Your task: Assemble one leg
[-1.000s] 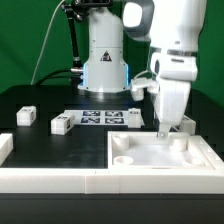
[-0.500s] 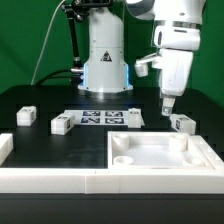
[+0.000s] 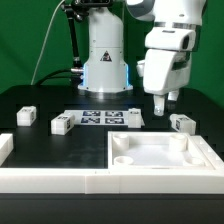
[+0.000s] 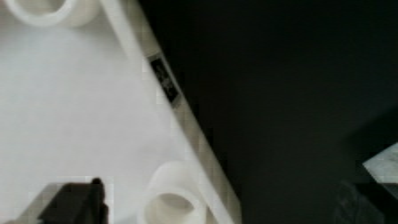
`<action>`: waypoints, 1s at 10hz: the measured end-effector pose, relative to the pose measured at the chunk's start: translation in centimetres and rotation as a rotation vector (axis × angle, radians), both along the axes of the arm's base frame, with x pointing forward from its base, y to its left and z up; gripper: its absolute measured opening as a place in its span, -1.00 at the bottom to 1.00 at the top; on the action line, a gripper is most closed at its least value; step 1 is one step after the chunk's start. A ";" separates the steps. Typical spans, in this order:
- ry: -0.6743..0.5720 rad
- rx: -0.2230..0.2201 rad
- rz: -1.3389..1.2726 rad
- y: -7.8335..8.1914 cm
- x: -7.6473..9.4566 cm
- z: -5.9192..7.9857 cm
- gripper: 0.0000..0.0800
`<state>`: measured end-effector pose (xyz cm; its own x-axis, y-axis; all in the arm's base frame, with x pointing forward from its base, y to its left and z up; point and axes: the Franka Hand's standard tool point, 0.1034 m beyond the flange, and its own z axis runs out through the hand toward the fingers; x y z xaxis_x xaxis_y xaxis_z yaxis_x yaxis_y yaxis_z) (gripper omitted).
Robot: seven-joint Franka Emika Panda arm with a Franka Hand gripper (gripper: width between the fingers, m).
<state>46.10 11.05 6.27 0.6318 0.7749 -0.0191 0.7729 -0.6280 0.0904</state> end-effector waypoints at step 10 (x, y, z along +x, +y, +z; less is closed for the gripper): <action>0.103 -0.009 -0.533 3.3 -3.4 -1.1 0.62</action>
Offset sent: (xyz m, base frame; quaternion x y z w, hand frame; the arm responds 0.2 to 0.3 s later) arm -0.0145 0.0270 -0.0006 0.0257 -0.0258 0.2432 0.9693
